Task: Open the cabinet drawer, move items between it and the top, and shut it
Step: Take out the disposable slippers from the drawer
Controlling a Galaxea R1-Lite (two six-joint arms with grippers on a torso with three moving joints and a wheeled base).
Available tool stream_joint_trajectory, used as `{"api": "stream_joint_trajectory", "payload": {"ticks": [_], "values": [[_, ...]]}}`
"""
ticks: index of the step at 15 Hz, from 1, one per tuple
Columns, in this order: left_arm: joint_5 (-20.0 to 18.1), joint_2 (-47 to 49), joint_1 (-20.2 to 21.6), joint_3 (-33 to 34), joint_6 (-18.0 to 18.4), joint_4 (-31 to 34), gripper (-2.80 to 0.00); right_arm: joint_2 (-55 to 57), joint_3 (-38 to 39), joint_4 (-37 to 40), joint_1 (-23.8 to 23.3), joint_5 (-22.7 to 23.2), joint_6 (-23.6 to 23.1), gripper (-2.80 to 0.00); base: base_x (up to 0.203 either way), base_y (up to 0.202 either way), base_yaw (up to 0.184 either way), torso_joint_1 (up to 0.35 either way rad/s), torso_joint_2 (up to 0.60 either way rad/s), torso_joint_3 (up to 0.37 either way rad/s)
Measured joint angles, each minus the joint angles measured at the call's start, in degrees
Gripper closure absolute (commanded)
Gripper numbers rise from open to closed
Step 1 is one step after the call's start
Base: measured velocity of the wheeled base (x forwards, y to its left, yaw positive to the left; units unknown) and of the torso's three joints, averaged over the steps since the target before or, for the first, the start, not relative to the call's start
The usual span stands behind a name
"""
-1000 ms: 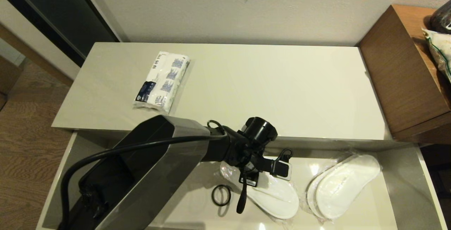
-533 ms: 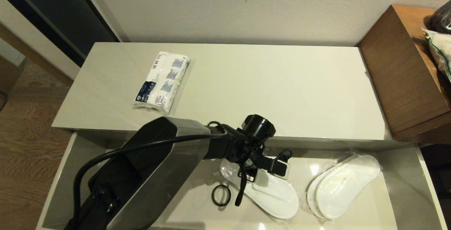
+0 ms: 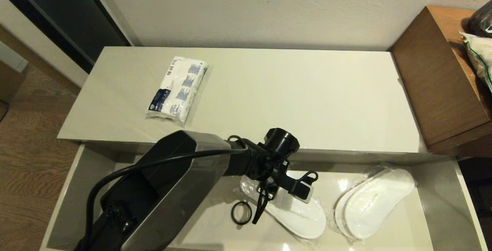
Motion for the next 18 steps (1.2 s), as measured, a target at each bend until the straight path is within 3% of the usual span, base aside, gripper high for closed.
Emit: {"api": "stream_joint_trajectory", "payload": {"ticks": [4, 7, 14, 18], "values": [[7.6, 0.5, -0.7, 1.2, -0.5, -12.4, -2.8, 0.0, 0.0, 0.0, 0.0, 0.0, 0.0, 0.0, 0.0, 0.0, 0.0, 0.0, 0.0, 0.0], [9.9, -1.4, -2.1, 7.5, -0.5, -23.6, -2.8, 0.0, 0.0, 0.0, 0.0, 0.0, 0.0, 0.0, 0.0, 0.0, 0.0, 0.0, 0.0, 0.0], [11.4, -12.4, -5.1, 24.4, -1.3, -29.9, -2.8, 0.0, 0.0, 0.0, 0.0, 0.0, 0.0, 0.0, 0.0, 0.0, 0.0, 0.0, 0.0, 0.0], [11.5, -17.8, -7.5, 32.3, -4.8, -29.7, -2.8, 0.0, 0.0, 0.0, 0.0, 0.0, 0.0, 0.0, 0.0, 0.0, 0.0, 0.0, 0.0, 0.0]]}}
